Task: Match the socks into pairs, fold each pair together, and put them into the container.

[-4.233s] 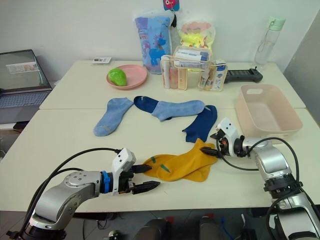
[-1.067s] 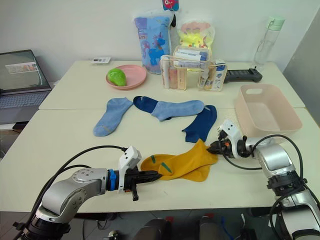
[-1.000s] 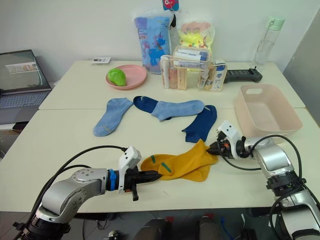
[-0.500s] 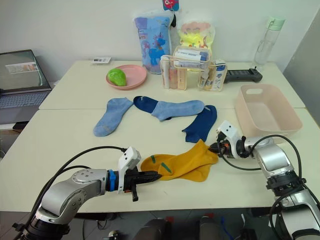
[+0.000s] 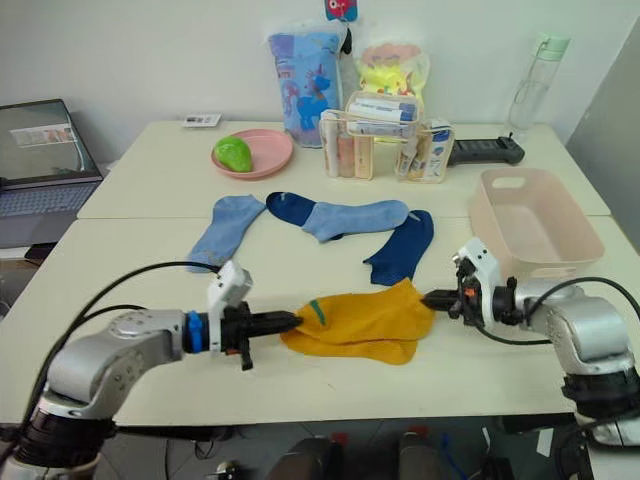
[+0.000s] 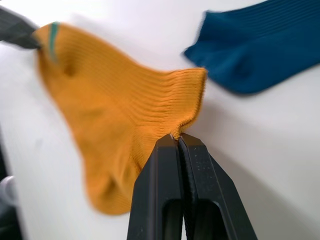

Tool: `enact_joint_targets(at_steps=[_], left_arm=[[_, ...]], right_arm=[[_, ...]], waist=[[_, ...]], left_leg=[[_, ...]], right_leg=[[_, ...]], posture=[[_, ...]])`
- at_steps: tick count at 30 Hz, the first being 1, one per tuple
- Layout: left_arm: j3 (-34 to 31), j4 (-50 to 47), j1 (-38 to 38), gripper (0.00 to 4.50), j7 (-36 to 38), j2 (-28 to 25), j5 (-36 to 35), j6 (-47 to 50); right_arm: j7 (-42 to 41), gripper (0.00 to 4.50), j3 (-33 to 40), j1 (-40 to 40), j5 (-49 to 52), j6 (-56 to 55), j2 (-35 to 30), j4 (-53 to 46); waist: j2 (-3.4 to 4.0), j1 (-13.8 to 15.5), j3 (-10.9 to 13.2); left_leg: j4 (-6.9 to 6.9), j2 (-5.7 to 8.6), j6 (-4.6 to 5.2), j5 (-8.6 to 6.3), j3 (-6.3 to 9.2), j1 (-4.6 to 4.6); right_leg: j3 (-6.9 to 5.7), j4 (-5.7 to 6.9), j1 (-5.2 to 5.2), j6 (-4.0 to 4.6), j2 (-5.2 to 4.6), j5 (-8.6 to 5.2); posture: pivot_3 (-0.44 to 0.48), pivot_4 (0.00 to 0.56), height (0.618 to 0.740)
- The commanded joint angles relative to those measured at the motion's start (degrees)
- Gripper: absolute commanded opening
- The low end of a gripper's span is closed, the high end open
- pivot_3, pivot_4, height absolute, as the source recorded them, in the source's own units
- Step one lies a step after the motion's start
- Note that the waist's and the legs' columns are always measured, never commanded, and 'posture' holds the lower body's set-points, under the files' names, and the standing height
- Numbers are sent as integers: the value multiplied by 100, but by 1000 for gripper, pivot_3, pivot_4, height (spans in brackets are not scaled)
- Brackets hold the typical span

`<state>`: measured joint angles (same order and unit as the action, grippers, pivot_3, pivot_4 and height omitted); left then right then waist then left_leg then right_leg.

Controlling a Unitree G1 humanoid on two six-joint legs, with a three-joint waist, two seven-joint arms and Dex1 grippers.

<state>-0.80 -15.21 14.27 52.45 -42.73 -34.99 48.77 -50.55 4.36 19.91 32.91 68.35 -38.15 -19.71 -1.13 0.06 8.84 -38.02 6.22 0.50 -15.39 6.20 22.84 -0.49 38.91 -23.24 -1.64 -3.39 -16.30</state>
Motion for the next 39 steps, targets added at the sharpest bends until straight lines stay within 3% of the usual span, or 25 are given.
enact_joint_targets(at_steps=[1, 5, 11, 39], left_arm=[[-89, 235, 242, 0, 165, -114, 96, -230], [-125, 385, 364, 0, 312, -241, 65, -200], [-18, 339, 234, 0, 481, -374, 43, -139], [316, 313, -60, 0, 405, -194, 481, -462]], right_arm=[[572, 21, 445, -67, 540, 657, 407, -738], [1098, 21, 794, -201, 897, 1167, 831, -1165], [1490, 21, 979, -235, 1082, 1337, 929, -1196], [1562, 21, 456, -427, 1119, 702, 578, -442]], waist=[[0, -3, 0], [0, -7, 0], [2, -14, 1], [1, -15, 1]], left_leg=[[-1, 0, 0, 0, 1, 0], [1, 0, 0, 0, 2, 1], [1, 1, 0, 0, 1, 0], [2, 1, 1, 0, 0, -1]], right_leg=[[-1, 2, 0, 0, 0, 0], [-1, 1, -1, 0, 0, 0], [0, 2, -2, 0, 0, 0], [1, 2, -1, 0, 0, 0]], posture=[[0, 150, 740], [0, 150, 740], [0, 150, 740], [0, 150, 740]])
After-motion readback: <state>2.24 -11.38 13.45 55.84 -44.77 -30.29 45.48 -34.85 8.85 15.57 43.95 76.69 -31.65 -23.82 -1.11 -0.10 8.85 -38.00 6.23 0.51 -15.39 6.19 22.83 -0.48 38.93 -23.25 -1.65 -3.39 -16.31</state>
